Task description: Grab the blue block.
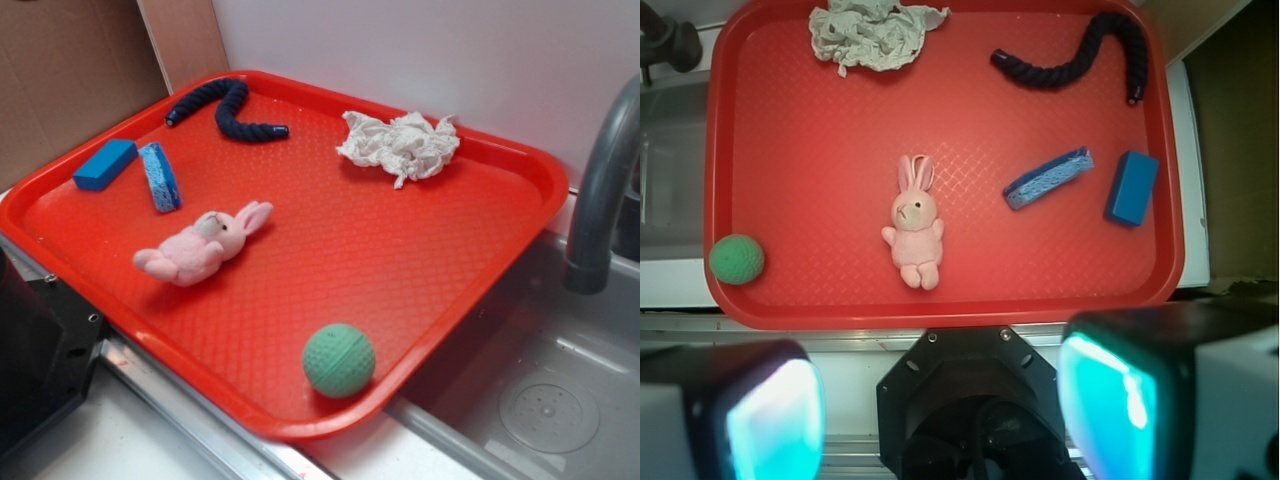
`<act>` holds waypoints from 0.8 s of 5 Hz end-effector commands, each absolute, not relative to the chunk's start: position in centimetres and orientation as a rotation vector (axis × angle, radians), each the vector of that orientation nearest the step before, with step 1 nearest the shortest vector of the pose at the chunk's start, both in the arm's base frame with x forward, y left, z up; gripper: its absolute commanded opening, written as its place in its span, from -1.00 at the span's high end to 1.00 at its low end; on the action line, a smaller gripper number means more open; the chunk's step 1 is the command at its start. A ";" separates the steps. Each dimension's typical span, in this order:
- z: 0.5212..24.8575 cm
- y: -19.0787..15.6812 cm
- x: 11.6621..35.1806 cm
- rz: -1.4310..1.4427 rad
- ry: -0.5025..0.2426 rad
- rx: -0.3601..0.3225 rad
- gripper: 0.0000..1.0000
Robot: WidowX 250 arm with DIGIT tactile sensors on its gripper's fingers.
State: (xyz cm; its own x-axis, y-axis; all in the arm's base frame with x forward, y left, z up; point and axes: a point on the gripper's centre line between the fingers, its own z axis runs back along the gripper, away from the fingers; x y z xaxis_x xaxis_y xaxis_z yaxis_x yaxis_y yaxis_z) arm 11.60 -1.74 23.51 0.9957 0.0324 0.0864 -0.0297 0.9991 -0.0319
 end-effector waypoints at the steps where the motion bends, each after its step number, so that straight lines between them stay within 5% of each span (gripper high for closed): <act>1: 23.5 -1.7 11.6 0.031 -0.087 -0.031 -1.00; 2: 18.5 3.3 15.6 0.279 -0.084 0.035 -1.00; 4: 12.7 9.0 17.5 0.669 -0.110 0.029 -1.00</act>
State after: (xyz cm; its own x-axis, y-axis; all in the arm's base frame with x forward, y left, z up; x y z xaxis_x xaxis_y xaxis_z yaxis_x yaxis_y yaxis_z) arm 17.71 8.36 11.81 0.7818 0.6180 0.0824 -0.6194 0.7850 -0.0111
